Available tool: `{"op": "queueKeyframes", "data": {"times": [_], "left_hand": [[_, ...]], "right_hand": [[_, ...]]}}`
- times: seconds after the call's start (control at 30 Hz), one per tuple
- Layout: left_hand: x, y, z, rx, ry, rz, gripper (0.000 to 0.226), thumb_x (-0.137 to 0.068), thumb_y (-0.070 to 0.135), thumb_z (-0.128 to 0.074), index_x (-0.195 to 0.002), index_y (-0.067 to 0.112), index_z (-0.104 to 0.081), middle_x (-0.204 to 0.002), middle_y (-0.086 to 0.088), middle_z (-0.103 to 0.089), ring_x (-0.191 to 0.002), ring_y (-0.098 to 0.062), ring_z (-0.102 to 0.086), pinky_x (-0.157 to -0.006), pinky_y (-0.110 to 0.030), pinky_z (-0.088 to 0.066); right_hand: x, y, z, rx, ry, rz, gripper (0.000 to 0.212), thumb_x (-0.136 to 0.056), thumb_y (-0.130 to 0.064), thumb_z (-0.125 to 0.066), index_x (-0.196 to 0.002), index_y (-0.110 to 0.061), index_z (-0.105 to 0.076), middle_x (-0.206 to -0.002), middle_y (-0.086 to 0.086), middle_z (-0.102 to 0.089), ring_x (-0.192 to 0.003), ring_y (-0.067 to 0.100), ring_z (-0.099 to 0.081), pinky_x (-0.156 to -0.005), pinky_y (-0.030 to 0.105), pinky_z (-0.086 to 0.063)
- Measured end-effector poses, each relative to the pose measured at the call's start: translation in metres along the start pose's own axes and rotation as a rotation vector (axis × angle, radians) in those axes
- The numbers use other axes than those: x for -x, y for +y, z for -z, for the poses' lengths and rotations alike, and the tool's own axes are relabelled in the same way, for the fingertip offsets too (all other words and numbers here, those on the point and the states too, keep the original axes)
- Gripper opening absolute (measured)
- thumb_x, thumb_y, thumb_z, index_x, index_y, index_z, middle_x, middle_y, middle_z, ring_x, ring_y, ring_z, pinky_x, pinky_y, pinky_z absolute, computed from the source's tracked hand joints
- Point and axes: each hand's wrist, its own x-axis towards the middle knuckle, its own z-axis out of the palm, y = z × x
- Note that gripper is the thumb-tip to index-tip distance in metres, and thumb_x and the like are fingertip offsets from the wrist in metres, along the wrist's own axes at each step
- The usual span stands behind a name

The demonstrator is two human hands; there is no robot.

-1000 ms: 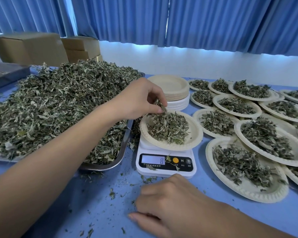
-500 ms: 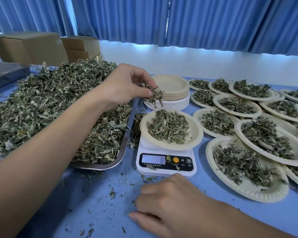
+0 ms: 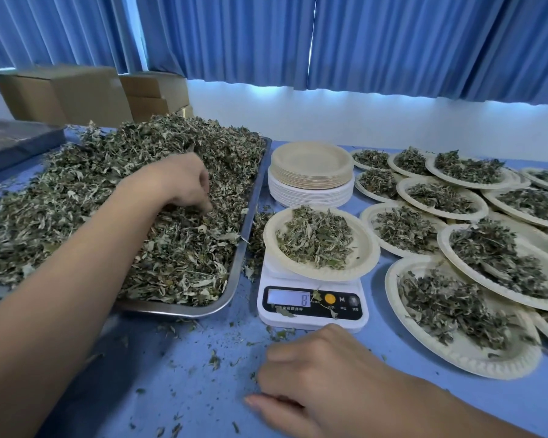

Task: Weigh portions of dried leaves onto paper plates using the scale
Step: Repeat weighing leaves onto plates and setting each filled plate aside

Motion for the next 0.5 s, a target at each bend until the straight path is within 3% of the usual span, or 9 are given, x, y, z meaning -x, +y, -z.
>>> {"op": "queueKeyframes", "data": {"times": [0.13,0.2,0.27,0.4,0.5], "left_hand": [[0.012,0.022,0.008,0.284,0.19,-0.313,0.018,-0.084,0.033,-0.08,-0.099,0.025,-0.074,-0.098,0.011,-0.071,-0.091,-0.007,-0.066,-0.088,-0.028,-0.05],[0.021,0.042,0.005,0.448,0.13,-0.493,0.019,-0.084,0.03,-0.08,-0.102,0.023,-0.076,-0.094,0.012,-0.075,-0.087,-0.003,-0.069,-0.083,-0.021,-0.054],[0.025,0.059,-0.006,0.467,0.065,-0.59,0.018,-0.086,0.025,-0.08,-0.102,0.018,-0.077,-0.092,0.01,-0.076,-0.085,-0.004,-0.07,-0.08,-0.019,-0.055],[0.017,0.069,-0.024,0.308,0.071,-0.616,0.01,-0.087,0.023,-0.078,-0.095,0.017,-0.078,-0.087,0.011,-0.074,-0.075,0.001,-0.064,-0.074,-0.019,-0.05],[0.01,0.057,-0.02,0.335,0.113,-0.562,0.004,-0.086,0.022,-0.079,-0.087,0.018,-0.079,-0.08,0.01,-0.074,-0.068,0.004,-0.062,-0.063,-0.008,-0.044]], "right_hand": [[0.0,-0.001,0.001,0.006,-0.014,-0.011,0.04,-0.104,-0.042,-0.055,-0.074,-0.03,-0.032,-0.069,-0.009,-0.025,-0.058,0.013,-0.022,-0.053,0.029,-0.022],[0.0,-0.001,0.001,-0.003,-0.025,-0.017,0.039,-0.105,-0.042,-0.054,-0.073,-0.03,-0.033,-0.068,-0.009,-0.025,-0.057,0.014,-0.024,-0.052,0.03,-0.023],[0.0,-0.001,0.001,-0.006,-0.033,-0.024,0.039,-0.105,-0.043,-0.052,-0.073,-0.03,-0.033,-0.068,-0.009,-0.026,-0.057,0.014,-0.025,-0.052,0.031,-0.023],[0.0,-0.002,0.0,-0.001,-0.035,-0.027,0.038,-0.105,-0.043,-0.052,-0.074,-0.03,-0.036,-0.068,-0.01,-0.029,-0.057,0.013,-0.024,-0.053,0.03,-0.024],[0.001,-0.001,0.0,-0.006,-0.009,-0.018,0.039,-0.104,-0.042,-0.054,-0.074,-0.03,-0.034,-0.068,-0.009,-0.027,-0.057,0.012,-0.023,-0.051,0.031,-0.026]]}}
